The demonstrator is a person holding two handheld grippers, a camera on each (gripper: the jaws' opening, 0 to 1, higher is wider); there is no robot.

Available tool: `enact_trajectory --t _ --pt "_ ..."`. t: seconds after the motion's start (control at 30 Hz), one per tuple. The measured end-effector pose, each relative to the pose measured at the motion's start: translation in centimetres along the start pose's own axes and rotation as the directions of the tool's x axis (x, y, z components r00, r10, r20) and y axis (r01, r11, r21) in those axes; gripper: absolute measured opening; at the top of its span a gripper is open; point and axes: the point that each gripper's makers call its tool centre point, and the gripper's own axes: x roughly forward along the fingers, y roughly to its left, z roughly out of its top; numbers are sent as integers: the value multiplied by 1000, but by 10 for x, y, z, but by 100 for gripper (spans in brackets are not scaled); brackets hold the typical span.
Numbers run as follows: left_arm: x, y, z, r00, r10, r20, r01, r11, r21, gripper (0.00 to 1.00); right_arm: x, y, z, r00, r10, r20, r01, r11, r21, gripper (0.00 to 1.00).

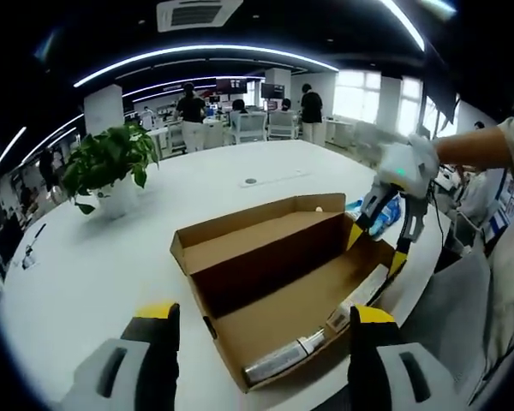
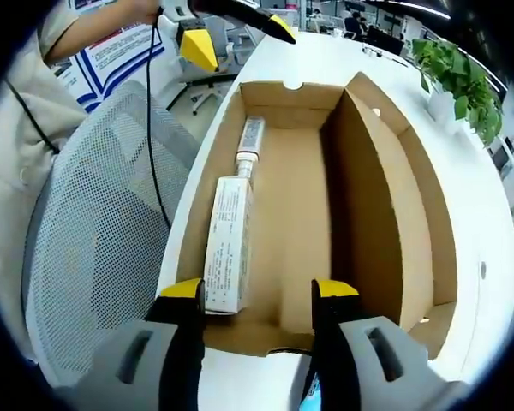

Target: Operate the shoe box by opening the lid, removing the specified soft item, and placing it in the target area until the item is outside and the box remains undamaged.

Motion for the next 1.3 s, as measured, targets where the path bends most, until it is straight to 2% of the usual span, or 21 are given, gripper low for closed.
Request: enact_trajectory --t 0.1,0.2,0.37,0.53,0.6,0.8,1.03,1.3 --pt "-1 0 0 1000 2 2 -2 1000 -3 83 -2 0 0 1000 -6 6 6 1000 5 37" --pt "-2 0 1 1000 0 8 0 1000 -12 83 -3 6 4 999 22 28 -22 1000 10 38" --pt "-3 1 2 1000 3 11 -3 1000 -9 83 6 13 5 999 32 31 -32 999 13 34" --pt "-4 1 2 1000 4 12 -4 1000 -5 84 13 19 3 999 37 28 -37 999 -4 24" --pt "-5 2 2 1000 7 14 -7 1000 -7 84 12 23 5 998 43 38 -43 999 -7 17" --pt "-8 4 3 1000 10 25 -9 1000 -8 85 12 23 6 999 25 45 -25 1000 -6 16" --pt "-12 -1 8 998 -9 55 9 1000 0 87 6 25 10 998 20 59 -22 999 32 15" --pt "-14 -8 8 997 -30 76 28 999 30 89 -4 26 17 996 -1 85 0 1000 12 15"
